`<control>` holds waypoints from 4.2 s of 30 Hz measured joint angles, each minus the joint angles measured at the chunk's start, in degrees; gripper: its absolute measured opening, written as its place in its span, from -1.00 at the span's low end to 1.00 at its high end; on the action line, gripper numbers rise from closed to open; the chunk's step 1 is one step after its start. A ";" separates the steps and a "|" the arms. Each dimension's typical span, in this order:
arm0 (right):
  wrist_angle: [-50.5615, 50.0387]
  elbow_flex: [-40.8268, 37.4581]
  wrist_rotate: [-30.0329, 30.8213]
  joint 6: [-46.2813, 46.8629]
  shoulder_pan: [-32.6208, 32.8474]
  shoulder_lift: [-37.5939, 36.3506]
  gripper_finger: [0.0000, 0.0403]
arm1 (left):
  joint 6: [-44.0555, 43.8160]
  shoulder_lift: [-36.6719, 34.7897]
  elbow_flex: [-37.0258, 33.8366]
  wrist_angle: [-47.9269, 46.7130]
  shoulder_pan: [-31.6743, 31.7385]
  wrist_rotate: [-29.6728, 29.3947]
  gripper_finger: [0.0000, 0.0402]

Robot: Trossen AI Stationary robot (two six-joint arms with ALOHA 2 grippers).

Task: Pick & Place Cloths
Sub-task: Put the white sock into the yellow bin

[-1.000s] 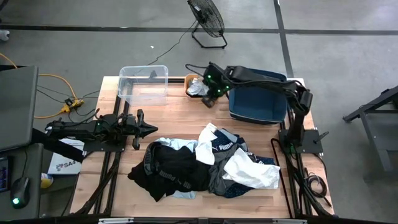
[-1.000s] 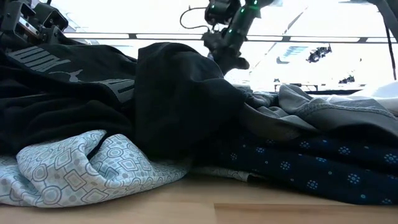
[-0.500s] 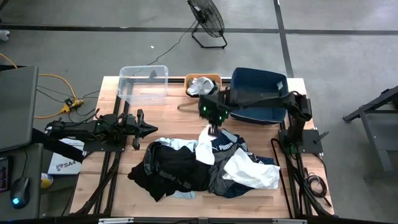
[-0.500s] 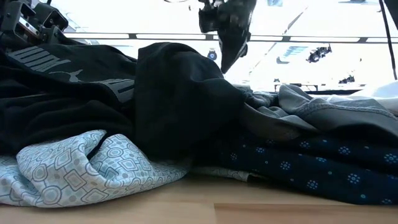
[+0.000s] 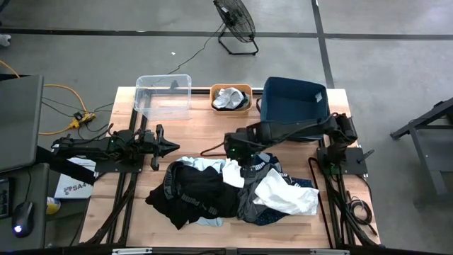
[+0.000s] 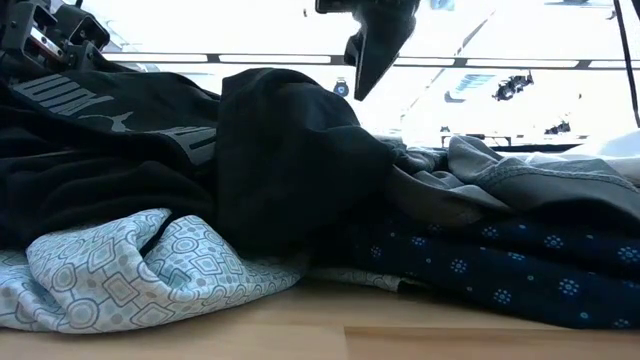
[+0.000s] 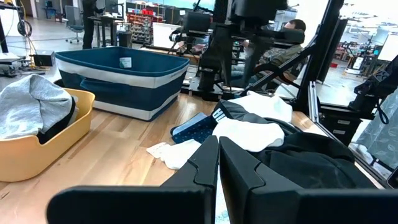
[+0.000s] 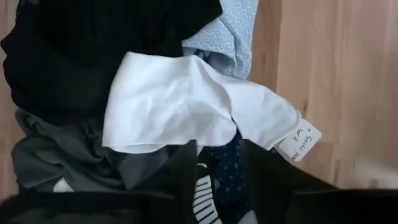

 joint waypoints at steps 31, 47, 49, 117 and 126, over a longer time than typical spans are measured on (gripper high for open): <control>5.08 -0.02 -1.08 -1.01 5.70 11.14 0.25 | 0.00 0.00 0.00 -0.01 -0.02 -0.07 -0.94; 4.19 0.00 -2.72 0.19 3.73 13.24 -0.59 | 0.00 0.00 0.00 0.01 -0.02 0.09 -0.94; 4.58 0.02 -4.58 0.38 3.58 13.39 -0.72 | 0.00 0.00 0.00 -0.01 -0.02 0.09 -0.94; 45.42 0.02 13.71 -18.71 -29.49 -0.11 -0.98 | 0.00 0.01 0.00 0.01 0.00 0.08 -0.94; 42.32 0.00 13.98 -15.93 -30.03 4.97 -0.98 | 0.00 0.00 0.00 0.01 -0.02 0.07 -0.94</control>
